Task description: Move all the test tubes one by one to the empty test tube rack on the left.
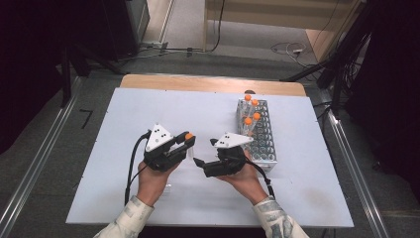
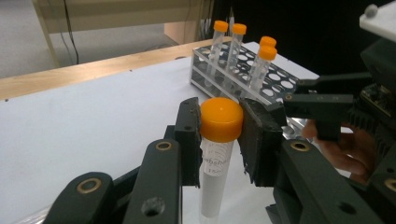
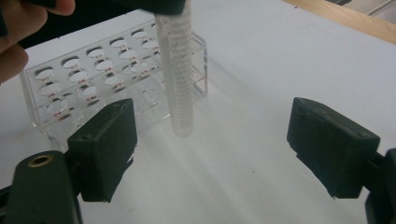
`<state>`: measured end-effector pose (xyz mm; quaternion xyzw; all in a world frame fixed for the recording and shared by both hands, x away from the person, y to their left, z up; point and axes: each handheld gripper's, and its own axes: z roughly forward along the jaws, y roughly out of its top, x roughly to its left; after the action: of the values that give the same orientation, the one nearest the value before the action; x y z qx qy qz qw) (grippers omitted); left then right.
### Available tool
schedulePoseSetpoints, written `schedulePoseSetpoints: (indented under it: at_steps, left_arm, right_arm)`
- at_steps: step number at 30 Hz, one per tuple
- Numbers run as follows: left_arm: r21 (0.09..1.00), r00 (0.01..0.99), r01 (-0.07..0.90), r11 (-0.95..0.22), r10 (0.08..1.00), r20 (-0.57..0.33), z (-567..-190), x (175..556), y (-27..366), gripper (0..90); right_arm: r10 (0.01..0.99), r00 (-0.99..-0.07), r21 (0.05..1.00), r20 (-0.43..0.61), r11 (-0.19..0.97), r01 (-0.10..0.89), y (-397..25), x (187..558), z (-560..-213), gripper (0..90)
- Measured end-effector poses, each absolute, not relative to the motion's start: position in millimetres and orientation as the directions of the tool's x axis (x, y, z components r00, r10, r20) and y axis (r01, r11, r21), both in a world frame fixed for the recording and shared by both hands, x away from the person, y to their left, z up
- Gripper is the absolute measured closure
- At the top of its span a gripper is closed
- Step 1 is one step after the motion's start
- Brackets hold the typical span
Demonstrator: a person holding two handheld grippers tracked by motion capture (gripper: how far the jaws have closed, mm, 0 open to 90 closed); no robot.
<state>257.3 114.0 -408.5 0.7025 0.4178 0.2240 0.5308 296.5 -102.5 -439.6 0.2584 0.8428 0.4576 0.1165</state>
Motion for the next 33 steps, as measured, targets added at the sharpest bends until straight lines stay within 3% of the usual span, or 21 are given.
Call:
schedulePoseSetpoints:
  at_steps: [25,33]
  left_arm:
    - [0.946,0.441,0.324,0.006,0.884,-0.156,-385.5,268.3,167.9,70.7]
    - [0.951,0.410,0.308,-0.020,0.905,-0.113,-386.9,273.5,172.5,70.7]
  right_arm:
    - [0.548,-0.835,0.830,0.044,0.445,0.336,-105.8,296.0,-443.0,16.0]
    - [0.549,-0.835,0.830,0.046,0.444,0.338,-106.1,295.3,-443.6,16.1]
